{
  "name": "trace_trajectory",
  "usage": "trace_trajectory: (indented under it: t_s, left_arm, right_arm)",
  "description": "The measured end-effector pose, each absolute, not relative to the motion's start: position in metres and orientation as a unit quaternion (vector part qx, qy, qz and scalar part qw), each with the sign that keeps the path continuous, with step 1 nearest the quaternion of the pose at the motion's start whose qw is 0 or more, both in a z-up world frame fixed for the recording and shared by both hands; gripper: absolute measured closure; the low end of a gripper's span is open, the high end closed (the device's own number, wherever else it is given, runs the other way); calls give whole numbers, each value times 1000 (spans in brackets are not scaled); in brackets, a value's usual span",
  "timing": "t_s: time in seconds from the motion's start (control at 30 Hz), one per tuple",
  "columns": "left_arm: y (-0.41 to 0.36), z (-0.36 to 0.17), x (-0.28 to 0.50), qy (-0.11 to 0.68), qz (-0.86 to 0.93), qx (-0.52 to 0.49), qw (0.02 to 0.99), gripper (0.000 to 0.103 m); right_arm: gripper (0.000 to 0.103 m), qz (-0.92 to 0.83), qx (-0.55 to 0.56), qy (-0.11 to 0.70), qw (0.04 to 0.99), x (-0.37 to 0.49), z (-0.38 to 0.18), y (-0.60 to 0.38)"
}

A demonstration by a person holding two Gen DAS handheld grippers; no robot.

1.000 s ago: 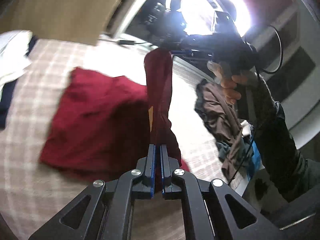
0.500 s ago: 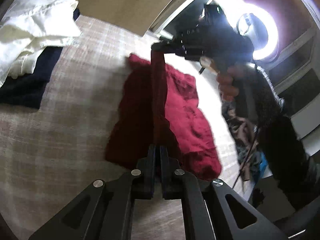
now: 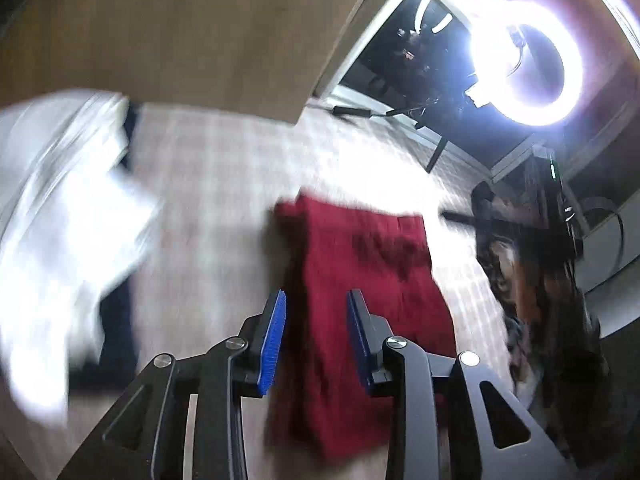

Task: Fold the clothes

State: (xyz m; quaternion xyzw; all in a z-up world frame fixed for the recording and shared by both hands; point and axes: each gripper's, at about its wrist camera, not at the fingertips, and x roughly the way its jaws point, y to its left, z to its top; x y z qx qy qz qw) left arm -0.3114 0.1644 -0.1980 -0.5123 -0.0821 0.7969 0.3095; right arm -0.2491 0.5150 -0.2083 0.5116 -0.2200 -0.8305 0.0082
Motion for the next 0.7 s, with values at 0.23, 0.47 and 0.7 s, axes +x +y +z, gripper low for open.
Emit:
trace_trajectory:
  t_s: [0.23, 0.47, 0.7]
  left_arm:
    - [223, -235, -351, 7, 800, -536, 271, 73]
    - [206, -252, -369, -1, 803, -550, 230, 70]
    - [226, -252, -380, 24, 800, -547, 245, 71]
  right_arm:
    - [51, -833, 499, -241, 19, -254, -232, 516]
    - [52, -833, 530, -161, 13, -272, -242, 503]
    - [52, -832, 531, -160, 24, -286, -245, 503]
